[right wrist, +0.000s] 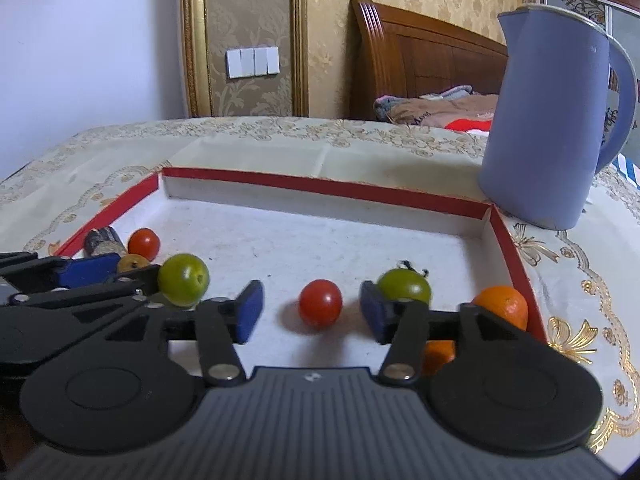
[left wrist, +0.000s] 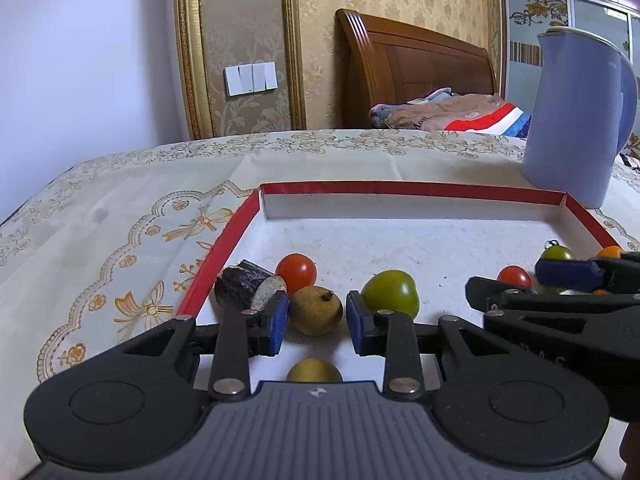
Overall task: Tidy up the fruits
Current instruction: 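Carry both fruits into the box lid and open both grippers, then withdraw both open grippers out of the box lid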
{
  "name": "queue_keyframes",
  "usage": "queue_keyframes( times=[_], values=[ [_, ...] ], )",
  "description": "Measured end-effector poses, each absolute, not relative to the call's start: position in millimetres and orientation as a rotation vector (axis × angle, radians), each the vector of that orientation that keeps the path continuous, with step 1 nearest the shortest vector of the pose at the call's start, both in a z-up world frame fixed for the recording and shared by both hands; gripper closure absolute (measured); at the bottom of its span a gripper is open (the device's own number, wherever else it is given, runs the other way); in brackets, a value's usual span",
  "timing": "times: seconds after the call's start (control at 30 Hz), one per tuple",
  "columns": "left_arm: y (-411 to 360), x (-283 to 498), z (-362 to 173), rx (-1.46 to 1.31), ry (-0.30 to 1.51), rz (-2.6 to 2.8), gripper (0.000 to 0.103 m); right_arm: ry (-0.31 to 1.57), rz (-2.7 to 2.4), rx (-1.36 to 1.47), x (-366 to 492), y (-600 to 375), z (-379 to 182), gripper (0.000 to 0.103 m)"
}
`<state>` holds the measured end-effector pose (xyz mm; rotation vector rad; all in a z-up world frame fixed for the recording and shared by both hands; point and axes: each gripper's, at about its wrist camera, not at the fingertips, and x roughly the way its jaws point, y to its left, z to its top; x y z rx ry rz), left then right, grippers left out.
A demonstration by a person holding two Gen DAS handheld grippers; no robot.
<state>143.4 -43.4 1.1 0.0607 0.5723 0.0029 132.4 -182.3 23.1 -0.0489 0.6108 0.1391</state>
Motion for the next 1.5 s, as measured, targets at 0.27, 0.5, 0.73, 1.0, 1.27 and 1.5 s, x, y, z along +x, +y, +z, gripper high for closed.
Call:
queue_keyframes(
  times=[0.27,0.5,0.73,1.0,1.27,1.5],
  values=[
    [-39,141,3,0.030,0.576,-0.018,0.062,0.594,0.117,-0.047,130,-186,24,0.036],
    [-38,134,4,0.023,0.578,-0.023,0.059,0.580,0.115,-0.039,124,-188,25,0.031],
    [-32,122,7,-0.003,0.571,-0.024,0.052,0.557,0.110,-0.029,115,-191,28,0.024],
    [-30,109,10,0.006,0.536,-0.001,0.036,0.551,0.098,-0.010,107,-197,29,0.018],
    [-31,112,8,0.019,0.559,-0.009,0.036,0.551,0.091,-0.009,105,-198,28,0.017],
    [-33,107,8,0.033,0.563,-0.024,0.029,0.518,0.094,-0.004,87,-203,32,0.009]
  ],
)
